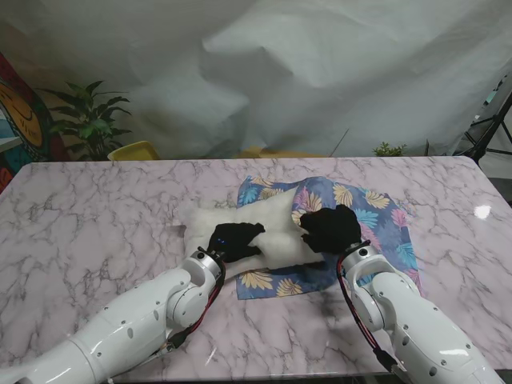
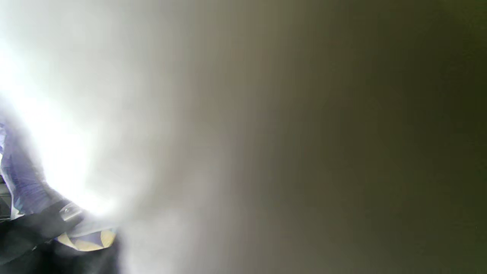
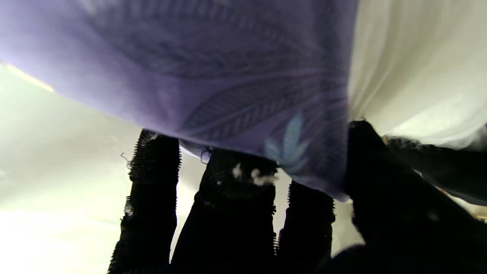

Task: Put a pillowcase on a pillow

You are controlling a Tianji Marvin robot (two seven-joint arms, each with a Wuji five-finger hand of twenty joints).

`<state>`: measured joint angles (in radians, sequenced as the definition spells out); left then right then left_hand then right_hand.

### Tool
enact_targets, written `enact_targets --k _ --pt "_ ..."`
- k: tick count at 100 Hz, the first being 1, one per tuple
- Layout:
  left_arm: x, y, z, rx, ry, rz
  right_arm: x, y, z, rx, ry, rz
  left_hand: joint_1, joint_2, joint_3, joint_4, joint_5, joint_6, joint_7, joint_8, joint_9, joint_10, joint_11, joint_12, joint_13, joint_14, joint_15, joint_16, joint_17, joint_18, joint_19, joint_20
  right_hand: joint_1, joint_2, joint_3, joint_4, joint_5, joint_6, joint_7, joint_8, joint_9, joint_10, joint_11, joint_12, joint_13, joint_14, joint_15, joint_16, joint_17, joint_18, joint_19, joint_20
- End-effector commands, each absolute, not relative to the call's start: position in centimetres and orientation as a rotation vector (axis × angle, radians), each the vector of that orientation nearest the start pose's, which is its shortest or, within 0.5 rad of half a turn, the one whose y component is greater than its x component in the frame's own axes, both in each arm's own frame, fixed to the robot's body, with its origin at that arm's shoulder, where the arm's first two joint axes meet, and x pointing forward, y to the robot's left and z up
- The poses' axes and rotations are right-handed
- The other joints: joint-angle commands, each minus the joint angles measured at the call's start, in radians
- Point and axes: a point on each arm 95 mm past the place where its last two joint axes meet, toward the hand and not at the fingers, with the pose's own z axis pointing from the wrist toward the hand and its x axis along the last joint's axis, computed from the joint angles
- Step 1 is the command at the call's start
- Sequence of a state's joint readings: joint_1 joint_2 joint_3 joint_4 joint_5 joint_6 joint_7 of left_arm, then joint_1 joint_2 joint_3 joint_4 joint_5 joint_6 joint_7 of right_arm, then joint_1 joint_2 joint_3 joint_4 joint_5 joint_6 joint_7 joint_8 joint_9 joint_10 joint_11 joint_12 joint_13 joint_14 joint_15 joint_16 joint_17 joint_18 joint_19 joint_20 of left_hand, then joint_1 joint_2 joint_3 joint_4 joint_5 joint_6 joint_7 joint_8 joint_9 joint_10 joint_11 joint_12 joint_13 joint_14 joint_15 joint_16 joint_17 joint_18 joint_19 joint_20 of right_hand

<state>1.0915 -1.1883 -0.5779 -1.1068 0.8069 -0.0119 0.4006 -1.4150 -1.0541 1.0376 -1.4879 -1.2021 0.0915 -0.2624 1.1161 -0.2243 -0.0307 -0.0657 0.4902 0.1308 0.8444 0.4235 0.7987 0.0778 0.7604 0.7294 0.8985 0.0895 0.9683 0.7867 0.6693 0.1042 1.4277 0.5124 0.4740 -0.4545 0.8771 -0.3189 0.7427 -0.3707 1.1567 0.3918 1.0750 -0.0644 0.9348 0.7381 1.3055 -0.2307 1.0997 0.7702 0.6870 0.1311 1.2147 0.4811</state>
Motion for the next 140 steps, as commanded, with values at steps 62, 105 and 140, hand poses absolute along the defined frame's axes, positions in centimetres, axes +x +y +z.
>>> enact_targets --k 62,105,140 --pt "45.0 -12.5 -37.4 -1.146 1.481 -1.702 42.4 4.3 -30.8 0.863 1.394 1.466 0.175 0.147 0.157 0.004 -0.026 -0.031 0.197 0.207 0.08 -0.024 0.223 0.118 0.2 -0.301 0.332 0.12 0.179 -0.156 0.276 0.099 0.129 0.094 0.004 0.05 -0.02 0.049 0.027 -0.006 0.033 0.048 0.13 0.054 0.027 -0.125 0.247 0.082 0.122 -0.055 0.049 -0.012" --pt "44.1 -16.6 -35.4 -1.242 1.292 -1.816 42.1 7.0 -31.3 0.895 1.333 1.607 0.175 0.15 0.185 0.002 -0.033 0.051 0.186 0.192 0.093 -0.035 0.239 0.099 0.263 -0.332 0.329 0.1 0.276 -0.17 0.277 0.075 0.167 0.082 0.012 0.055 -0.025 0.113 0.05 -0.028 0.019 0.088 0.148 0.049 0.028 -0.166 0.288 0.101 0.173 -0.06 0.03 -0.028" --pt "45.0 -16.6 -33.8 -1.28 1.193 -1.747 39.8 7.8 -31.7 0.918 1.297 1.717 0.175 0.146 0.207 0.001 -0.032 0.089 0.176 0.187 0.086 0.033 0.245 0.091 0.285 -0.338 0.312 0.092 0.31 -0.166 0.264 0.055 0.201 0.077 0.017 0.06 -0.029 0.166 0.068 -0.037 0.009 0.126 0.172 0.042 0.027 -0.168 0.31 0.113 0.216 -0.068 0.031 -0.035"
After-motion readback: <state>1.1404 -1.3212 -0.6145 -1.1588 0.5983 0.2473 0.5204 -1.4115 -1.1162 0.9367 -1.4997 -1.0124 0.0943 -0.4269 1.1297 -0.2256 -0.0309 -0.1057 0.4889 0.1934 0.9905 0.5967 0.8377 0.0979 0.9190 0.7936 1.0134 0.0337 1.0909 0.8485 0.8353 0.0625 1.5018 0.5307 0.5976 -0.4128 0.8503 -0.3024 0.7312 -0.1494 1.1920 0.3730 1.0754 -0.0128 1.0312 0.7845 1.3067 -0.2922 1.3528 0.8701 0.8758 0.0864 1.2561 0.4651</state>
